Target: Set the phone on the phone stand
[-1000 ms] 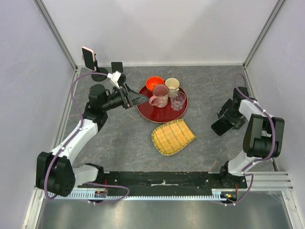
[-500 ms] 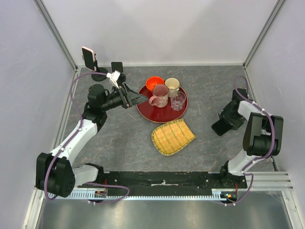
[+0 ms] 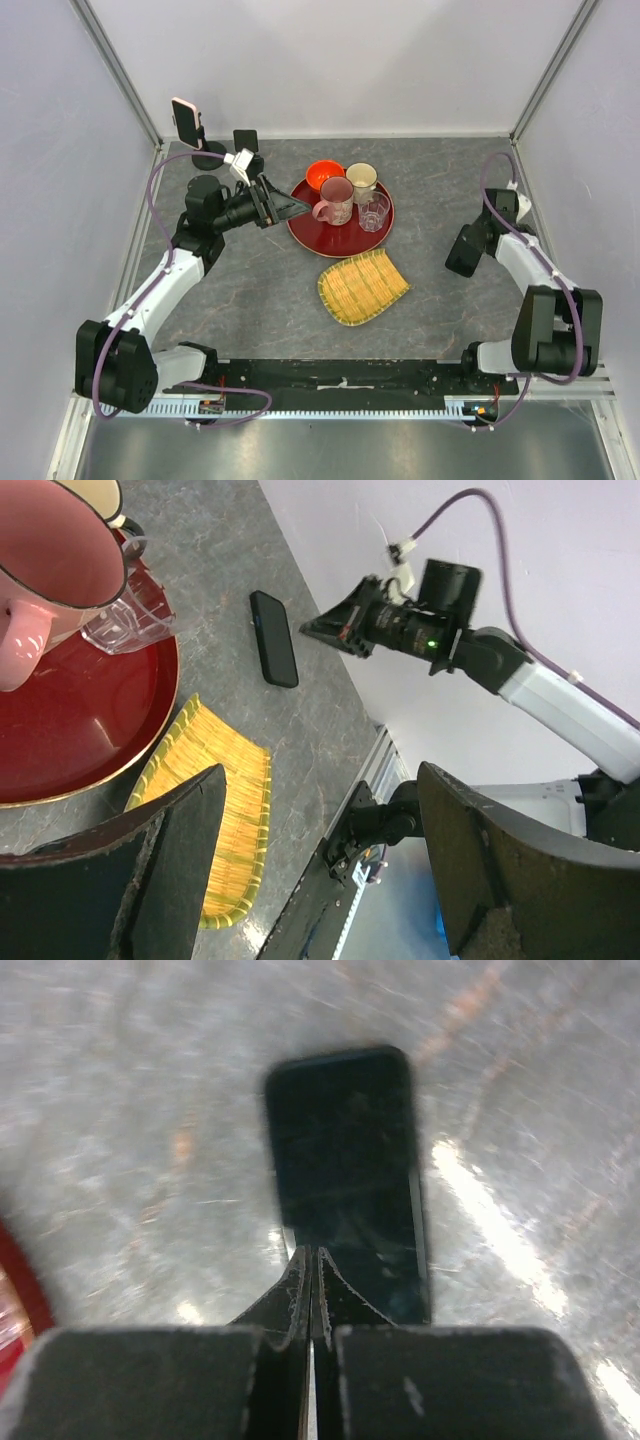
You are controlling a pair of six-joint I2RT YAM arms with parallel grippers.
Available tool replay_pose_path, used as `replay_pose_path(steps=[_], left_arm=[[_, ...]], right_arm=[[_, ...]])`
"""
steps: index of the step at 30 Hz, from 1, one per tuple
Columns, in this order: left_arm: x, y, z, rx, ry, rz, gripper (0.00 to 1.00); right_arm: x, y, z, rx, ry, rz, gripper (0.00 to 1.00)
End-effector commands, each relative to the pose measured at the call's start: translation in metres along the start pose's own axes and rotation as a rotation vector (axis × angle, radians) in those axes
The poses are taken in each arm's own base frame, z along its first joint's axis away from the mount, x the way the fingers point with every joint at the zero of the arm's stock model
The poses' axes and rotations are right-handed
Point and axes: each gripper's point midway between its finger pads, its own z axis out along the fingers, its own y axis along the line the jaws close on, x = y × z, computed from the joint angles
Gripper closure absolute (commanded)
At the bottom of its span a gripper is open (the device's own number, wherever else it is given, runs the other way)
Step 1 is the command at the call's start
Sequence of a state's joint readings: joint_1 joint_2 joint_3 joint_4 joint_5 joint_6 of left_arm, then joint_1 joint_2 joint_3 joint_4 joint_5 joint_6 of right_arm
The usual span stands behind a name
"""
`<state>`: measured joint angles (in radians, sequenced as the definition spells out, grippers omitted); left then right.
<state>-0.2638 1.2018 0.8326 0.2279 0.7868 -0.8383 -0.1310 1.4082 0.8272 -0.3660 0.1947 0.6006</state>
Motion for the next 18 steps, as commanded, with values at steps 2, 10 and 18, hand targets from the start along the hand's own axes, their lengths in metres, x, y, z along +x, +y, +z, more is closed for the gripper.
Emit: replay_pose_path(steps=[2, 10, 18], left_arm=[[-0.014, -0.004, 0.001, -0.005, -0.029, 0.078, 0.17], [-0.011, -0.002, 0.004, 0.018, -0.013, 0.051, 0.17], [-0.008, -0.011, 0.003, 0.065, -0.001, 0.046, 0.17]], right_arm=[[-0.059, 0.033, -0.035, -0.090, -0.237, -0.046, 1.00], [-0.033, 0.018, -0.010, 0.013, -0.007, -0.120, 0.02], [-0.011, 0.011, 0.019, 0.138, 0.268, -0.237, 0.02]])
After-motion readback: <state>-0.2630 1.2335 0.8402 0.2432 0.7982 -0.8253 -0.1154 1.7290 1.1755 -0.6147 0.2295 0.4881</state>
